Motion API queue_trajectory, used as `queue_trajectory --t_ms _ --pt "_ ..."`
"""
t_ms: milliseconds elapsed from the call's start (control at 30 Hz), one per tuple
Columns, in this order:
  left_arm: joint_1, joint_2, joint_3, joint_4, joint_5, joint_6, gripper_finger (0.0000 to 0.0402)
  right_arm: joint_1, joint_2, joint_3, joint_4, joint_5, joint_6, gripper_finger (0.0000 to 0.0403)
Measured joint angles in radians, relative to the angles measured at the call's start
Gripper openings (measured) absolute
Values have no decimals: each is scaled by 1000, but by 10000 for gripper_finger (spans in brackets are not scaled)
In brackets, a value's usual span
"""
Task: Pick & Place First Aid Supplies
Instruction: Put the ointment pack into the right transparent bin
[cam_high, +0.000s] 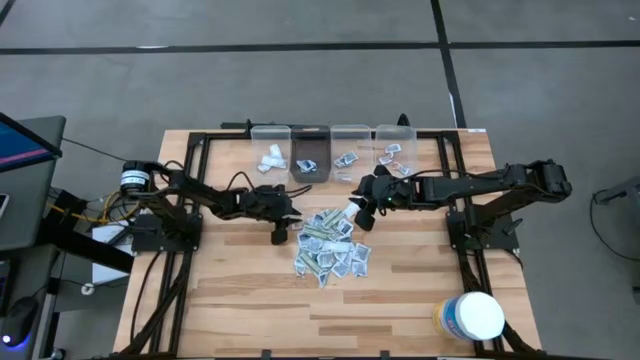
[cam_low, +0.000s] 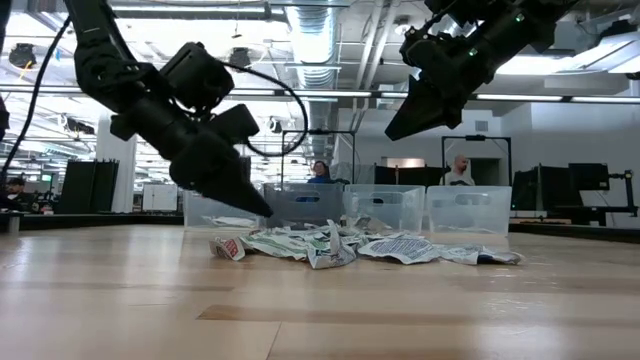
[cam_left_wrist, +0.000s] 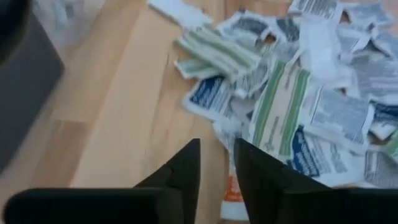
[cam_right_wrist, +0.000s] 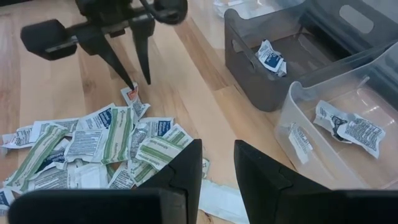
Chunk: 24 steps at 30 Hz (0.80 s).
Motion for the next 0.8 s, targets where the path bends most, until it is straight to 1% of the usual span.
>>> queue_trajectory --t_ms 133,300,433,567,633,800 --pt "-3 43 0 -1 0 -38 108 4 0 0 0 0 0 88" --pt "-10 66 0 2 0 -41 98 20 0 0 0 0 0 88" --pt "-10 64 0 1 2 -41 69 21 0 0 0 1 0 88" --pt "-10 64 0 1 24 -42 15 21 0 0 0 2 0 88" --pt "-10 64 0 3 31 -44 8 21 0 0 0 2 0 88" --pt "-10 48 0 5 31 -43 8 21 0 0 0 3 0 88"
